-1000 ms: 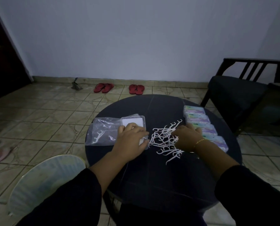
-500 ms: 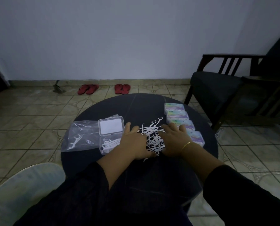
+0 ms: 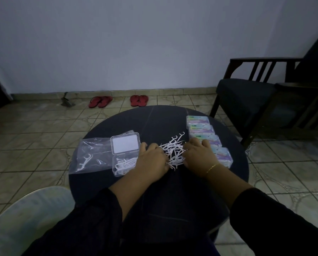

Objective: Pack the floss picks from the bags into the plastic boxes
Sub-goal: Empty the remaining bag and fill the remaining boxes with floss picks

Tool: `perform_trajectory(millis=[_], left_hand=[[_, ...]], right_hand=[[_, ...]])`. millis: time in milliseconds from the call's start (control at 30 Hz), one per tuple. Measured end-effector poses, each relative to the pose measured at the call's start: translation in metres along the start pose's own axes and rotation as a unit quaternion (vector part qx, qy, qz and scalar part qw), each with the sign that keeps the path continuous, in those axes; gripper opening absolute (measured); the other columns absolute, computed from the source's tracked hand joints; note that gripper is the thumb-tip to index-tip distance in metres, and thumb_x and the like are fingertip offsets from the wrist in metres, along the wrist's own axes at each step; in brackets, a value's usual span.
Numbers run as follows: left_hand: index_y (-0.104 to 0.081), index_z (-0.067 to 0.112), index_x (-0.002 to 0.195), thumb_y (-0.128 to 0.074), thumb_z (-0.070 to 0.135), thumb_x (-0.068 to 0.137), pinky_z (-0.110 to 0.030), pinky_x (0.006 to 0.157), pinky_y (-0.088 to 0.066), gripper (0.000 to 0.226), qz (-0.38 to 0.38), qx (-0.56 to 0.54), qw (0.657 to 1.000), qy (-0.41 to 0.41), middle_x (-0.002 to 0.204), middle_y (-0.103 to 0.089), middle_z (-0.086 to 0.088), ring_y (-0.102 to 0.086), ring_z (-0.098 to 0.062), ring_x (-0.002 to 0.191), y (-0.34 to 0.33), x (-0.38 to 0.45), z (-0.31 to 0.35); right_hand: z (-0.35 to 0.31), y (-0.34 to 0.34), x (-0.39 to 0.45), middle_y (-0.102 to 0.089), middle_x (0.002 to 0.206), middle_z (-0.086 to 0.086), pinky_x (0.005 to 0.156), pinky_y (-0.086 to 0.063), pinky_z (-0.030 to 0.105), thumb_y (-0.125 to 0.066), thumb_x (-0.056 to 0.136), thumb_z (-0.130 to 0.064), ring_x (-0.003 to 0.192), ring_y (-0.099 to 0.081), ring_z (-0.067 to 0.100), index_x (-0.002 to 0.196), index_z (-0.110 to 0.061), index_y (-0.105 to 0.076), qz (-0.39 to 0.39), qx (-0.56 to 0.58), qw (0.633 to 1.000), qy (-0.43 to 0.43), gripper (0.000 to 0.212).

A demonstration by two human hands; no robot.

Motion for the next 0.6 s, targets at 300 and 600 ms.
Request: perform_trajectory(millis=[300, 600], left_hand=[[-0.068, 0.028, 0.111, -0.046, 0.043, 0.094, -0.038, 0.087, -0.009, 0.032, 0.009, -0.005, 1.0, -0.001, 0.115, -0.059, 0.014, -0.035, -0.013, 0.119, -0.002, -0.001, -0.002], [-0.071, 0.023, 0.098, -0.048, 0.036, 0.092, -0.035, 0.081, -0.012, 0.027, 0.042, -0.034, 0.998, 0.021, 0.099, -0.063, 0.012, -0.039, -0.011, 0.111, 0.001, 0.0, -0.002]], right_hand=[[0.003, 0.011, -0.002, -0.052, 0.123, -0.005, 0.093, -0.027, 0.038, -0.039, 0.097, -0.031, 0.122, -0.032, 0.02, 0.108, -0.022, -0.062, 0.061, -0.004, 0.998, -0.013, 0.027], [0.013, 0.024, -0.003, -0.057, 0.122, -0.008, 0.092, -0.026, 0.036, -0.041, 0.098, -0.037, 0.119, -0.035, 0.017, 0.112, -0.025, -0.066, 0.12, 0.18, 0.959, -0.181, 0.031]])
Point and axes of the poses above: each hand's wrist, its own x-axis towards the middle knuckle, its own y-axis out of the back of the hand, z = x × y, the point moved 2 cm from there along x, towards the middle knuckle
